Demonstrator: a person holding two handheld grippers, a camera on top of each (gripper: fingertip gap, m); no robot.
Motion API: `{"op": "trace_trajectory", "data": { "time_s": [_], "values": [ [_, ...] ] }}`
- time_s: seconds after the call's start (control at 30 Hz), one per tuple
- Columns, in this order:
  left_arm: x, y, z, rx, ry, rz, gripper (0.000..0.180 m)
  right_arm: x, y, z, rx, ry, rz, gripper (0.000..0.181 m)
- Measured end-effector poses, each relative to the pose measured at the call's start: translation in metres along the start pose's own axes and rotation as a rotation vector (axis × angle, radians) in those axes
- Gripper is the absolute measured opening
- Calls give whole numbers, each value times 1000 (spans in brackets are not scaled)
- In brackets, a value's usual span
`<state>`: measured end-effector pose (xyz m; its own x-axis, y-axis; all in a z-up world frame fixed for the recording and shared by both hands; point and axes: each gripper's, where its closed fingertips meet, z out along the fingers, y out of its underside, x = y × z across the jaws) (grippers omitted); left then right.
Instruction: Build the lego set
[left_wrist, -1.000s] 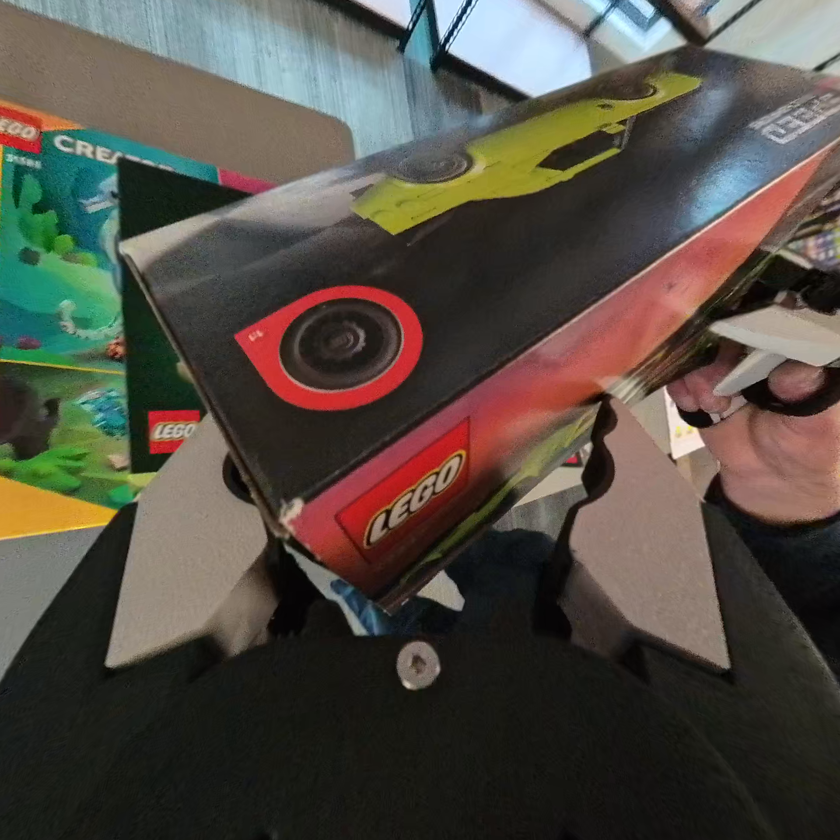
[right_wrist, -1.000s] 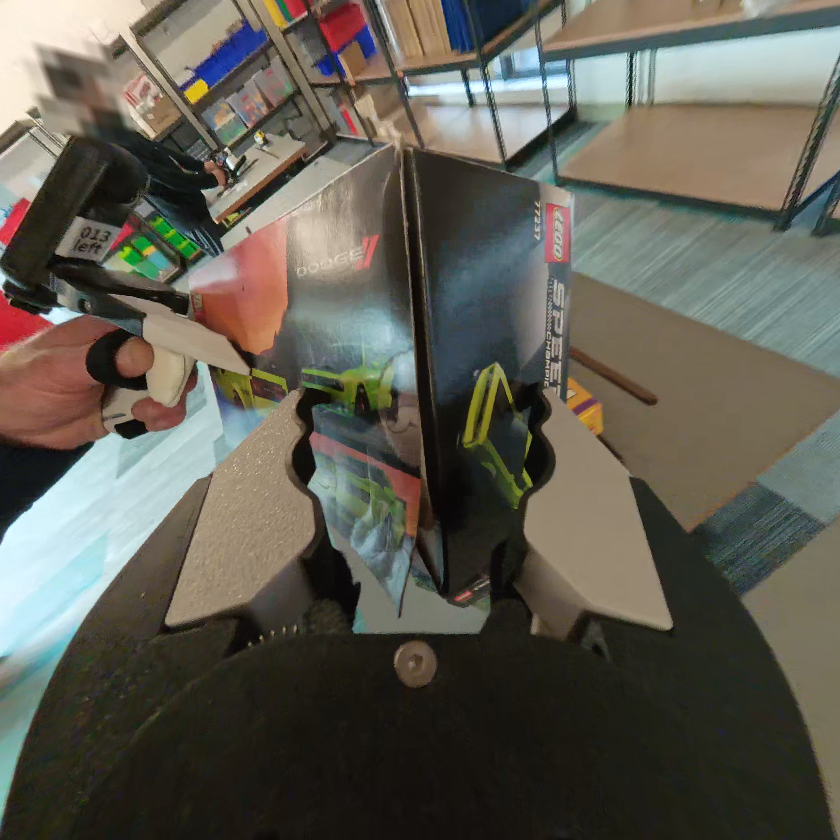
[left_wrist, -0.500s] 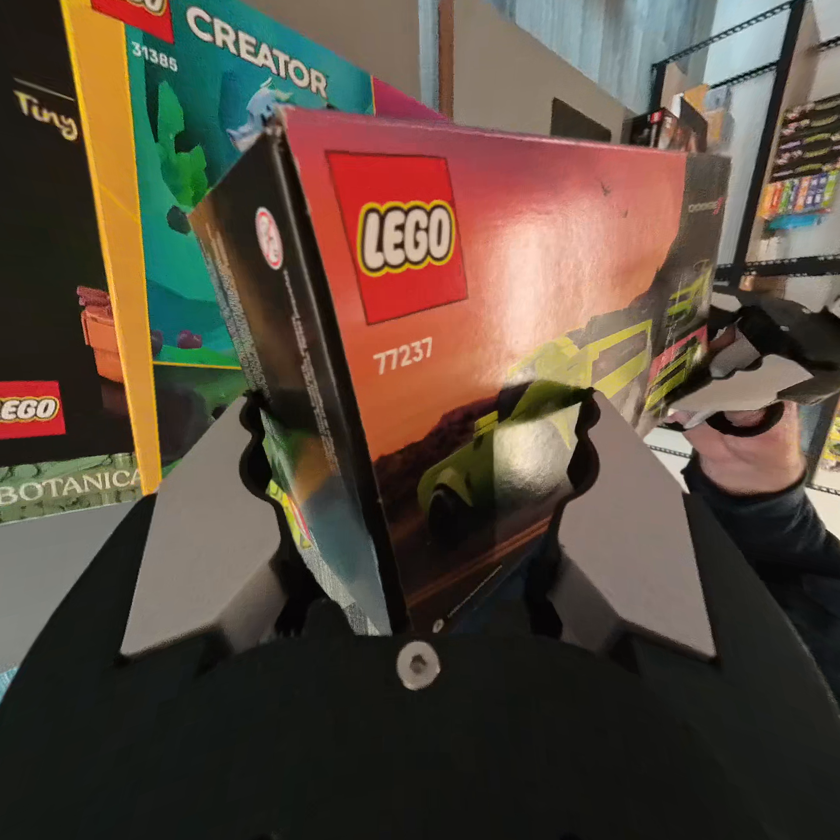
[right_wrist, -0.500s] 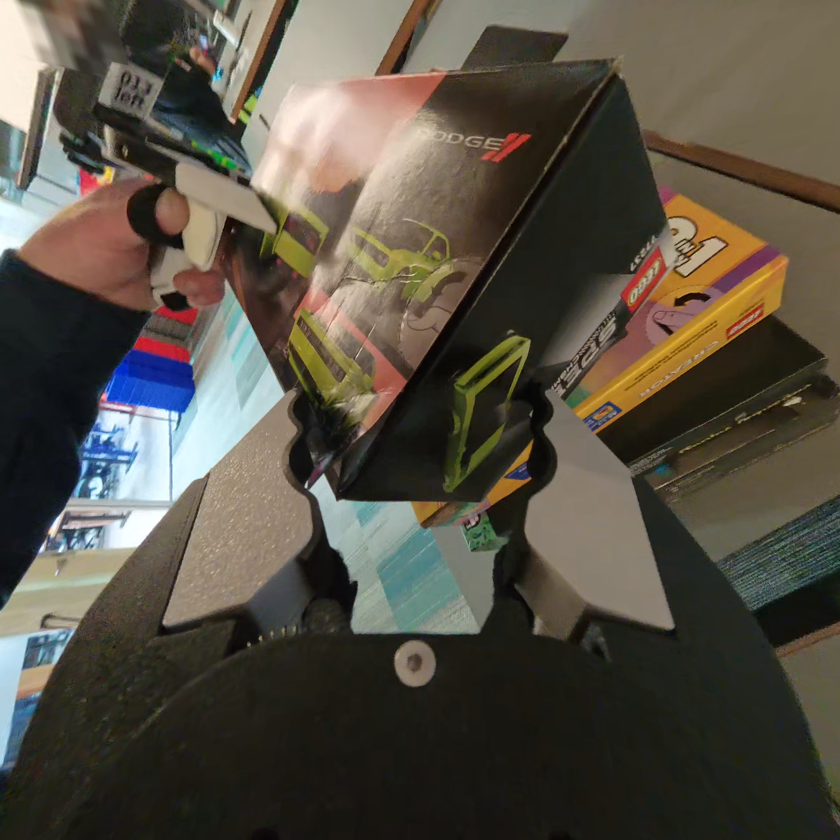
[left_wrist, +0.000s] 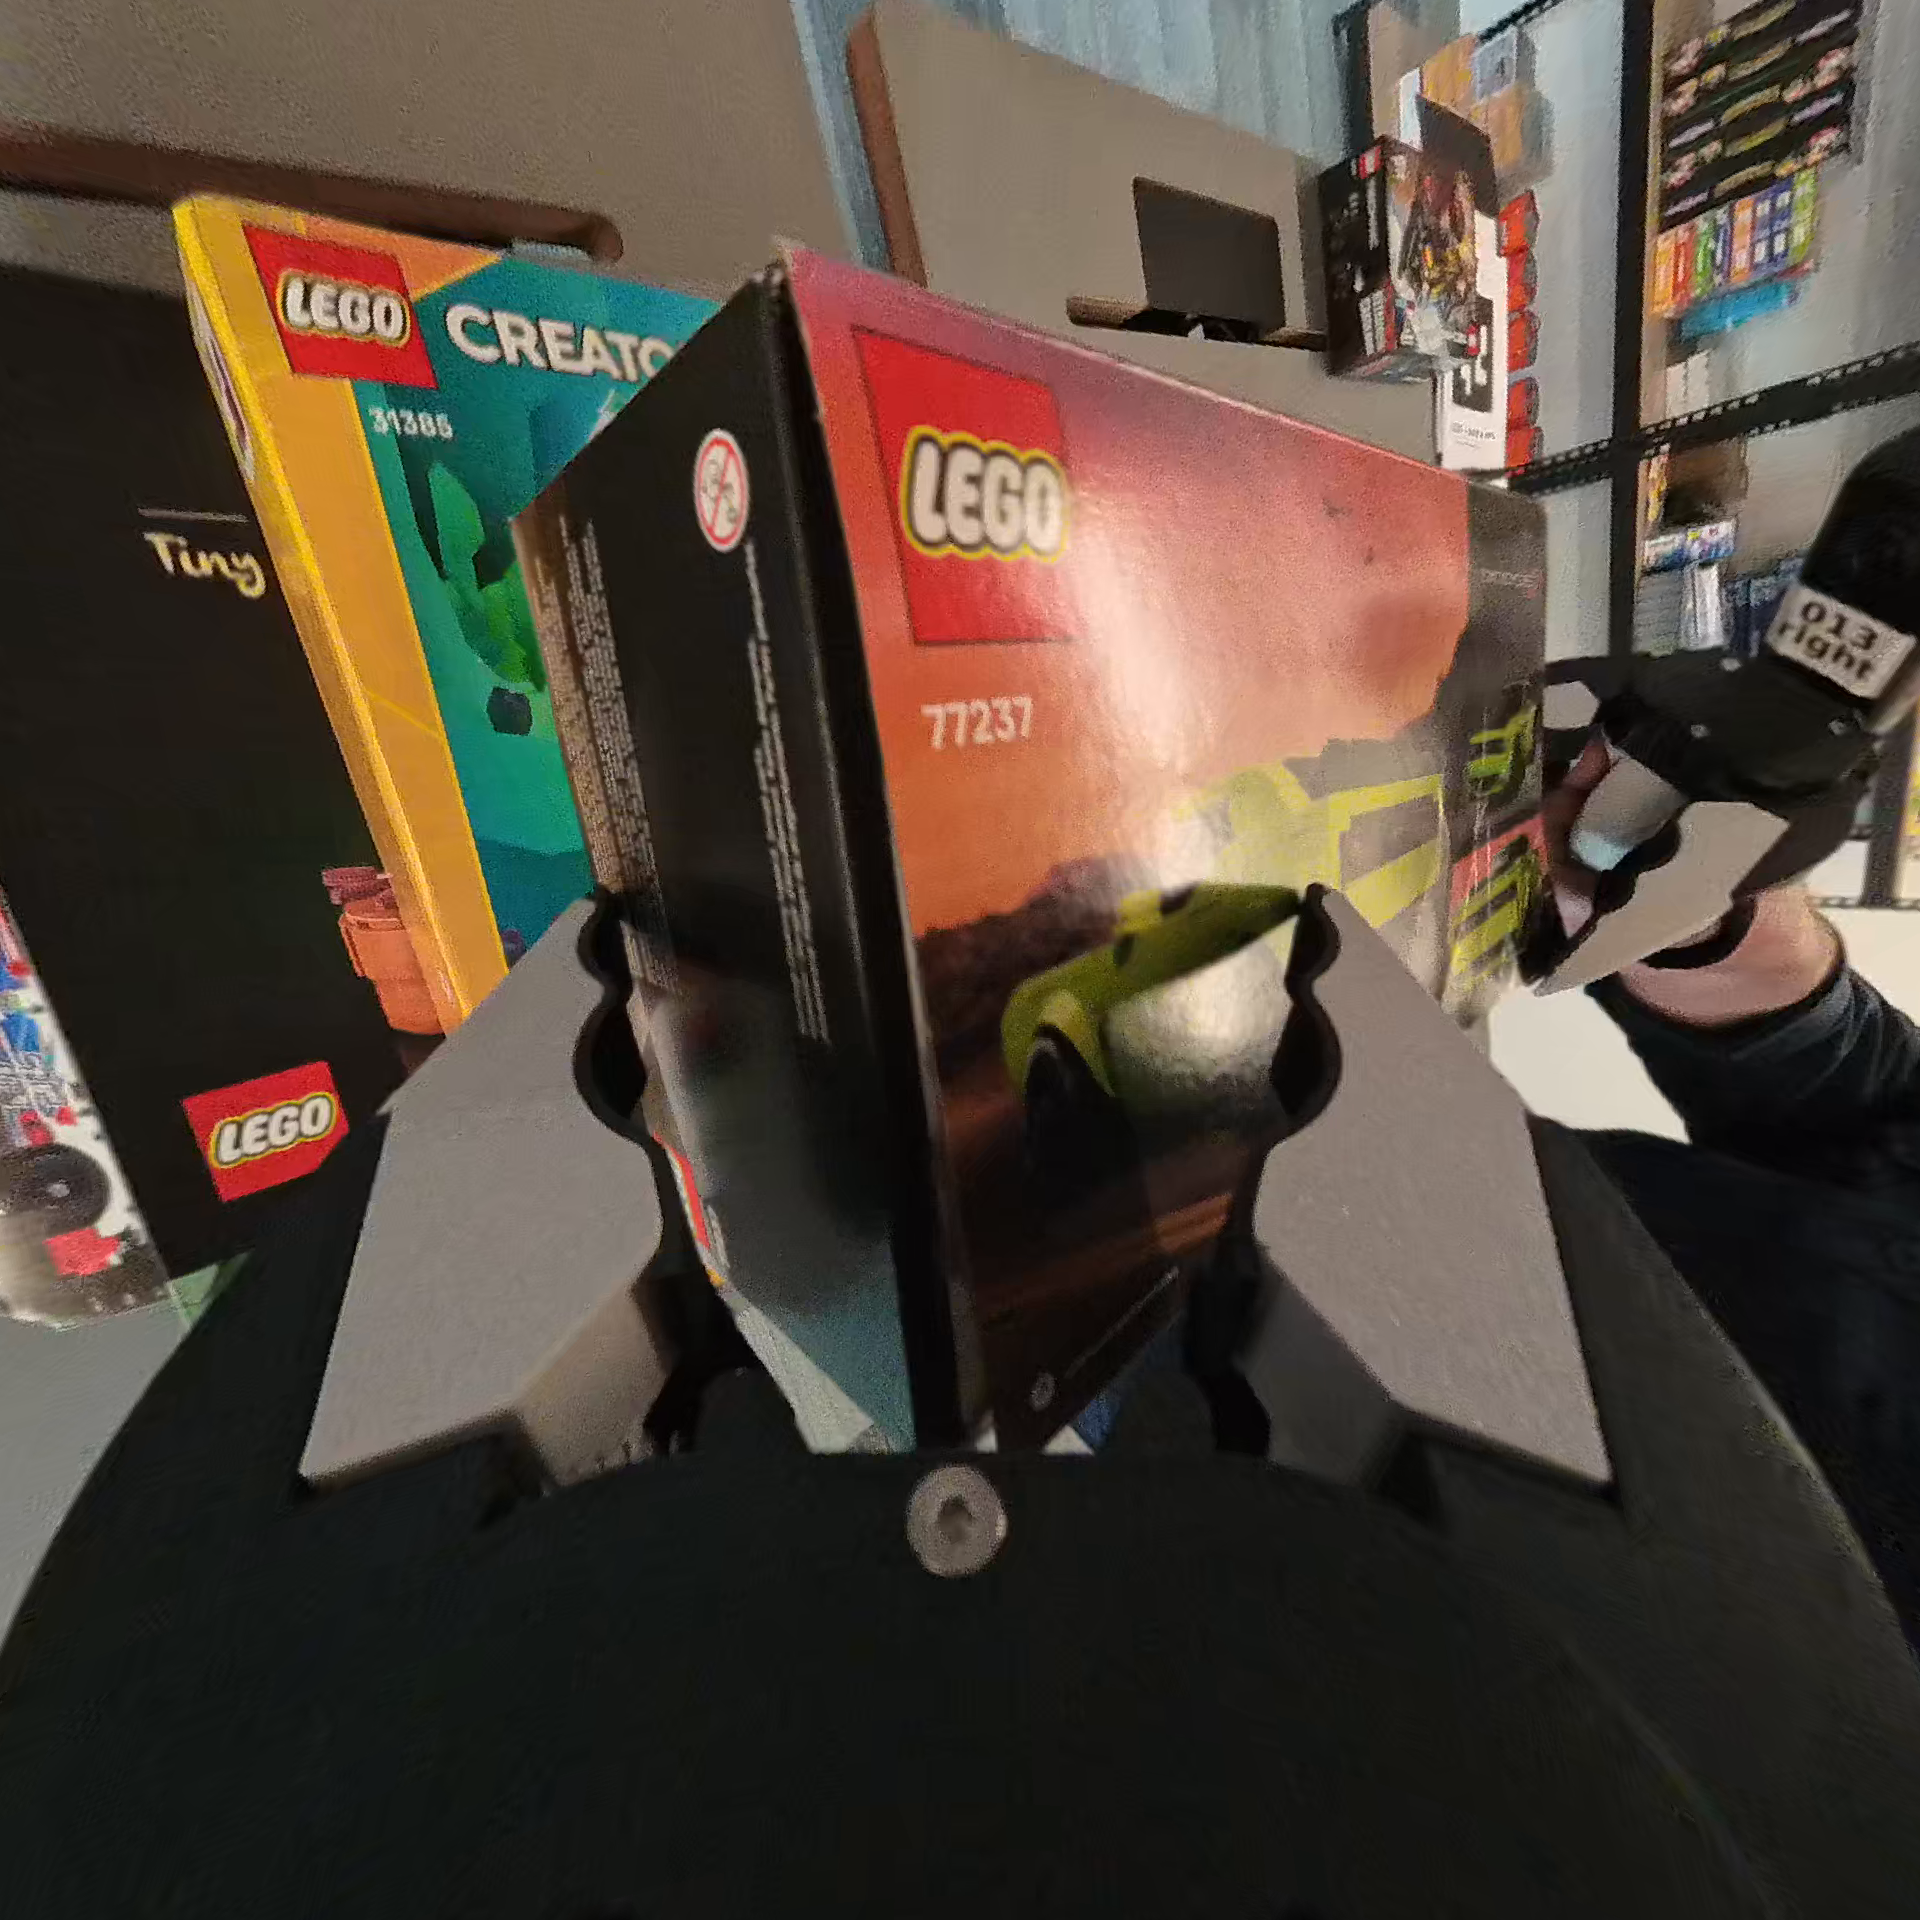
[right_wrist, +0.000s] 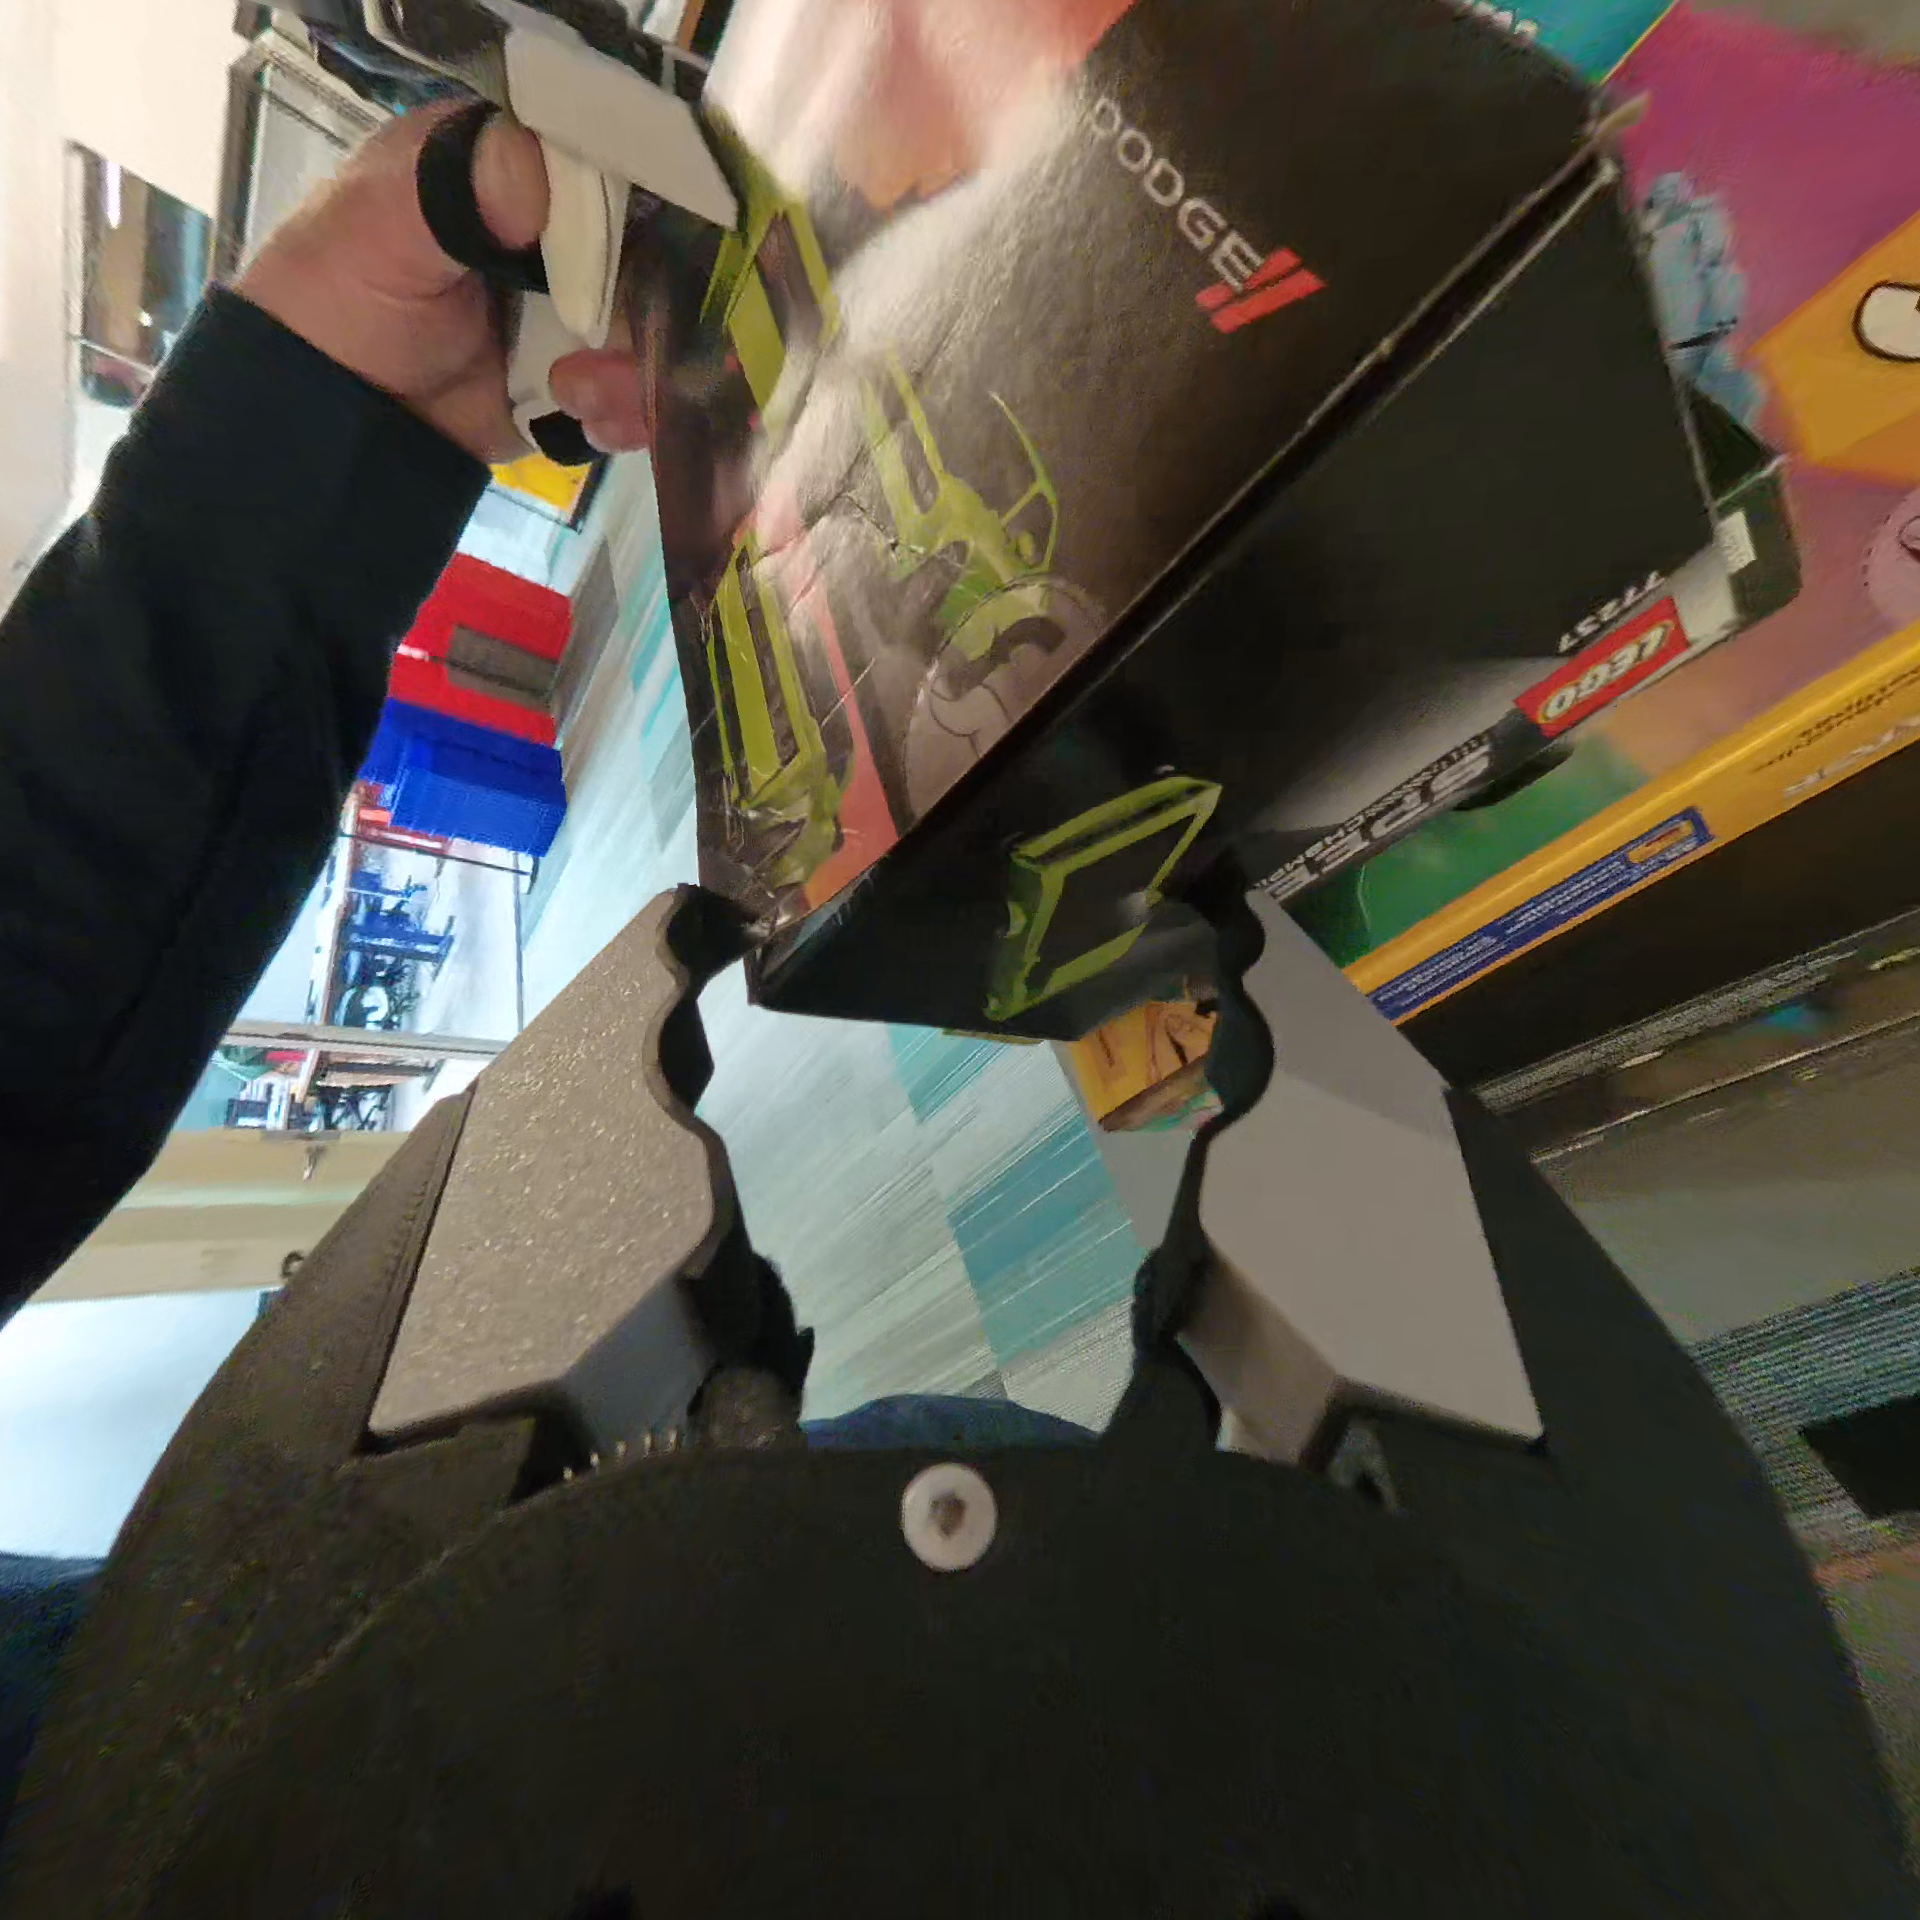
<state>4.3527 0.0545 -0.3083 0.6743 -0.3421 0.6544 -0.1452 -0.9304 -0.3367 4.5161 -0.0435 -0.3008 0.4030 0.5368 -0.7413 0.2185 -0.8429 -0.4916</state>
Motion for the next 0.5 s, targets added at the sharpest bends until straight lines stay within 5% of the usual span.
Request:
{"op": "trace_trajectory", "data": {
  "time_s": [0.2, 0.27, 0.33, 0.5],
  "values": [
    [40, -23, -48, 290, 9, 182, 112, -12, -1, -38, 87, 36, -67, 86],
    [62, -27, -70, 413, -46, 337, 83, -24, 1, -56, 137, 32, -120, 79],
    [89, -30, -92, 557, -44, 440, 5, -33, 9, -75, 161, 50, -171, 72],
    [107, -18, -99, 600, -58, 538, 0, -32, 35, -119, 194, 120, -223, 62]
  ]
}}
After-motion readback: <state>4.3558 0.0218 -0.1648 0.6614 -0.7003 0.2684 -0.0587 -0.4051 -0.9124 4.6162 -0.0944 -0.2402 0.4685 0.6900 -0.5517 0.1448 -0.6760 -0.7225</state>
